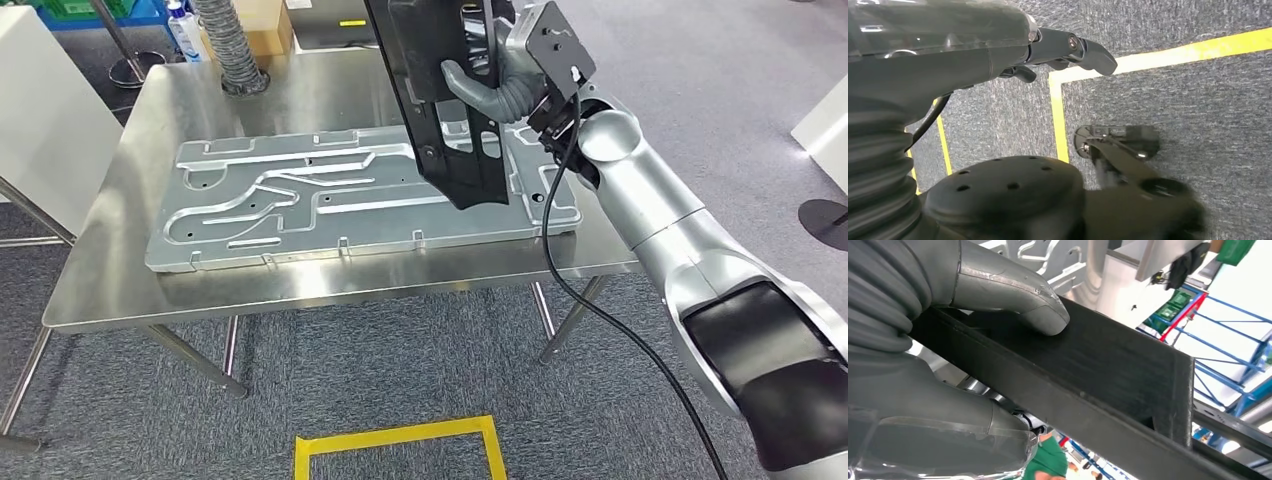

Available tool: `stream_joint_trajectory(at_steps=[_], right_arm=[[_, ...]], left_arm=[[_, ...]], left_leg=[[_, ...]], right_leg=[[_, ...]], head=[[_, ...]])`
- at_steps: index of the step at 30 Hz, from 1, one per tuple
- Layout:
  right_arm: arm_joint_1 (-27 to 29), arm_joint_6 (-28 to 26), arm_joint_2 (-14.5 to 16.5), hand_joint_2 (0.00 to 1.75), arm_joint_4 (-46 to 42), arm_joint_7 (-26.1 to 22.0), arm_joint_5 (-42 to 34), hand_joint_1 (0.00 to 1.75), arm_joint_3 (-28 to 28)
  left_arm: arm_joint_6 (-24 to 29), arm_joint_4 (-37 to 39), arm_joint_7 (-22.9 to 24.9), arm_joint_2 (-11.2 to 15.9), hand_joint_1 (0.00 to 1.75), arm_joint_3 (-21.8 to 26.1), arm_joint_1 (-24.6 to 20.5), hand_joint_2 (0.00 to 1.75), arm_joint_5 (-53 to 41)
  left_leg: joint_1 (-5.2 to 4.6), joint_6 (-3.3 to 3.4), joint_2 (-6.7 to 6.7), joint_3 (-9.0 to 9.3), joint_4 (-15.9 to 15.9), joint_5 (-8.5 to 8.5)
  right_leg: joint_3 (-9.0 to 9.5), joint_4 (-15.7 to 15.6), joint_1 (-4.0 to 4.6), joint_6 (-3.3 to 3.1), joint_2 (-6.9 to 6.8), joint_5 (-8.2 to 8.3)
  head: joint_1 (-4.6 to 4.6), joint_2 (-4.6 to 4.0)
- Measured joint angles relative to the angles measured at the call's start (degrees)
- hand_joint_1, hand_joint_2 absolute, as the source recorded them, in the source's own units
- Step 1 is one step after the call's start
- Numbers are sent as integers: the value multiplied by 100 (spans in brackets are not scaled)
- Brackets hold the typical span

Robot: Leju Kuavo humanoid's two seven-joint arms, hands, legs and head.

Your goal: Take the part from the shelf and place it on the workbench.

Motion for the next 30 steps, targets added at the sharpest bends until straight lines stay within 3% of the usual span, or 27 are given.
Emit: stream_joint_trajectory(at_steps=[2, 3, 5, 7, 11, 13, 15, 16, 17, 18, 20, 22, 25, 27, 28, 30], right_arm=[[0, 22, -24, 175, 26, 17, 0, 175, 25], [-3, 27, -33, 175, 43, 24, 0, 175, 33], [-20, 27, -45, 175, 83, 31, 0, 175, 43], [-58, 9, -48, 175, 133, 34, 15, 175, 58], [-192, -178, -38, 175, 331, -17, 314, 175, 76], [-356, -359, 27, 175, 564, -83, 736, 175, 114], [-558, -682, 133, 175, 892, -123, 1500, 175, 243], [-653, -940, 176, 175, 1067, -113, 2111, 175, 374], [-757, -1251, 205, 175, 1259, -79, 2878, 175, 590], [-867, -1548, 221, 175, 1455, -34, 3682, 175, 856], [-1058, -1982, 232, 175, 1833, 59, 5004, 175, 1426], [-1166, -2123, 244, 175, 2124, 111, 5403, 175, 1846], [-1234, -2185, 255, 175, 2401, 126, 5272, 175, 2208], [-1285, -2231, 245, 175, 2505, 128, 5325, 175, 2348], [-1315, -2274, 225, 175, 2545, 138, 5426, 175, 2425], [-1353, -2349, 144, 175, 2627, 169, 5641, 175, 2609]], left_arm=[[-3, 0, 9, 0, 0, 1, -3, 175, -1], [-4, 0, 15, 0, 0, 2, -9, 175, -1], [-8, 1, 25, 0, 0, 1, -3, 175, -5], [-16, 2, 29, 2, 0, 1, 10, 175, -5], [-23, 2, 29, 2, 0, -1, -4, 175, -14], [-29, 2, 30, 1, 0, -3, -18, 175, -35], [-44, 2, 44, 2, 0, -3, -33, 175, -55], [-49, 2, 69, 2, 0, -3, -38, 175, -66], [-44, 2, 111, 2, 0, -7, -44, 175, -84], [-32, 2, 158, 0, 0, -15, -53, 175, -107], [-4, 2, 236, -5, 0, -43, -78, 175, -159], [7, 2, 262, -8, 0, -72, -101, 175, -179], [12, 2, 268, -8, 0, -103, -105, 175, -184], [16, 2, 274, -6, 0, -116, -106, 175, -184], [26, 2, 287, -4, 0, -120, -109, 175, -182], [62, 2, 323, -6, 0, -123, -124, 175, -162]], left_leg=[[38, -42, 2, -265, 137, -123], [50, -51, 5, -265, -78, 19], [61, -49, 35, -129, -836, 656], [44, 0, 64, -22, -1358, 1106], [26, 135, 52, 14, -1466, 1161], [24, 195, 57, 51, -1513, 1150], [-2, 239, 60, 62, -1513, 1117], [-11, 249, 54, 69, -1507, 1099], [-17, 250, 42, 78, -1495, 1079], [-18, 245, 26, 91, -1477, 1055], [-18, 219, -21, 117, -1424, 998], [-29, 178, -69, 113, -1370, 957], [-30, 102, -98, 92, -1358, 939], [-28, 42, -81, 36, -1200, 815], [-22, 14, -68, -61, -958, 674], [6, -27, -49, -388, -185, 322]], right_leg=[[126, 7, -11, 16, 6, -113], [204, 13, -21, 32, 7, -177], [351, 35, -36, 78, 4, -309], [408, 54, -33, 143, 11, -408], [393, 103, -52, 276, 1, -550], [154, 556, -61, 312, -15, -804], [-316, 1328, -59, 327, -21, -1086], [-514, 1601, -59, 330, -22, -1119], [-622, 1679, -60, 332, -23, -1039], [-617, 1534, -61, 329, -24, -853], [-351, 805, -62, 308, -20, -373], [-143, 275, -41, 269, -14, -139], [-111, 179, -20, 196, -25, -125], [-65, 134, -46, 137, -49, -112], [-37, 116, -60, 111, -67, -111], [-1, 112, -54, 79, -109, -129]], head=[[-1, 0], [0, 0], [1, 0], [1, 0], [2, 0], [2, 0], [1, 0], [1, 0], [1, 0], [1, 0], [1, 0], [1, 0], [1, 0], [1, 0], [1, 0], [1, 0]])
